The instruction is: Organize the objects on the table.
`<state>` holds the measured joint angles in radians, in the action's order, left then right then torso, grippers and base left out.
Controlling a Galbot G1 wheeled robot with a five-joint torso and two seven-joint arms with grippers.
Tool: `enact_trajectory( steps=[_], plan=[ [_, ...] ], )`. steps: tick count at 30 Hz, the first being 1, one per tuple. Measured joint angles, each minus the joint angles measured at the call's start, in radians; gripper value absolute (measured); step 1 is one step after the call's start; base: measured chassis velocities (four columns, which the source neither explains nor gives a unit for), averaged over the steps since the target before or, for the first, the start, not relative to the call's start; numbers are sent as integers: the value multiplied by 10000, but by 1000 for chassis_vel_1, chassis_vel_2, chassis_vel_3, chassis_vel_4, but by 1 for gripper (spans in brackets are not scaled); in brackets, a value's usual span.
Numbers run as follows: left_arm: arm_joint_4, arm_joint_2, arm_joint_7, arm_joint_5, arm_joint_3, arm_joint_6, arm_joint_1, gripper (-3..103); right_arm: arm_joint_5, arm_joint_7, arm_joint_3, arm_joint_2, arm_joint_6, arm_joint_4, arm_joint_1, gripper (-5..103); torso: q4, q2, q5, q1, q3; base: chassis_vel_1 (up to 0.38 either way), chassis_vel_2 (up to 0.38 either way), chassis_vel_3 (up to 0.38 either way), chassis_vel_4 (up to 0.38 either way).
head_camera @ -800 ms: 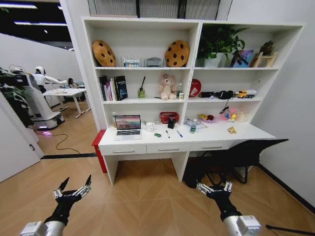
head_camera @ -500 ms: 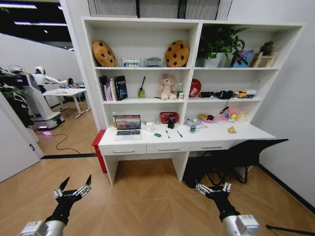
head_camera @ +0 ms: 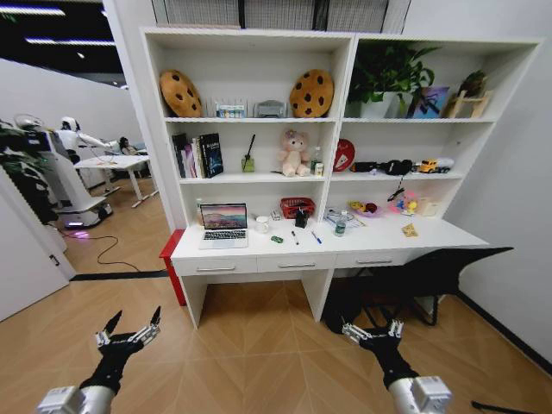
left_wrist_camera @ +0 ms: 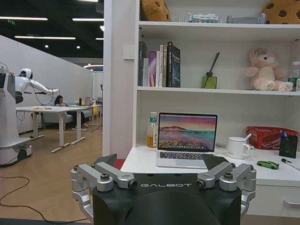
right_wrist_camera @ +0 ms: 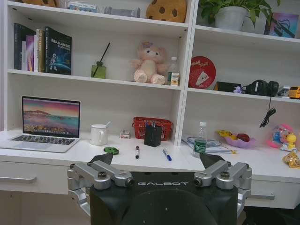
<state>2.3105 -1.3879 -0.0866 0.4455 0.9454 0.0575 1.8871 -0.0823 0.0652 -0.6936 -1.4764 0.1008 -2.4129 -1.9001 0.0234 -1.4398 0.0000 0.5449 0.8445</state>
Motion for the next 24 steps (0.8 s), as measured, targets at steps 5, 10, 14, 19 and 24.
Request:
enact_trajectory(
  steps=[5,10,14,19,24],
  plan=[
    [0,-12,-21,-6,-1,2,6,100,-31,72,-28,-8,-38,45,-12,100,0,-1,0,-1,0,-90,81,73,-75],
    [-11,21,-51,14,39,-9,61,100,-42,83,-36,-20,-56,77,-8,100,2,-1,0,-1,-1,-144,140,150,-141],
    [-22,41,-54,21,50,-19,41,100,-42,90,-28,-41,-71,97,-15,100,-1,0,0,0,0,-224,213,233,-231],
    [-23,-5,-56,12,4,-11,31,100,-41,99,-37,-52,-151,145,-29,100,5,0,-4,0,0,-286,271,275,-287],
    [-32,-33,-58,-3,-14,1,9,100,-42,105,-48,-53,-211,204,-41,100,4,-2,-7,0,-1,-332,316,327,-320]
  ],
)
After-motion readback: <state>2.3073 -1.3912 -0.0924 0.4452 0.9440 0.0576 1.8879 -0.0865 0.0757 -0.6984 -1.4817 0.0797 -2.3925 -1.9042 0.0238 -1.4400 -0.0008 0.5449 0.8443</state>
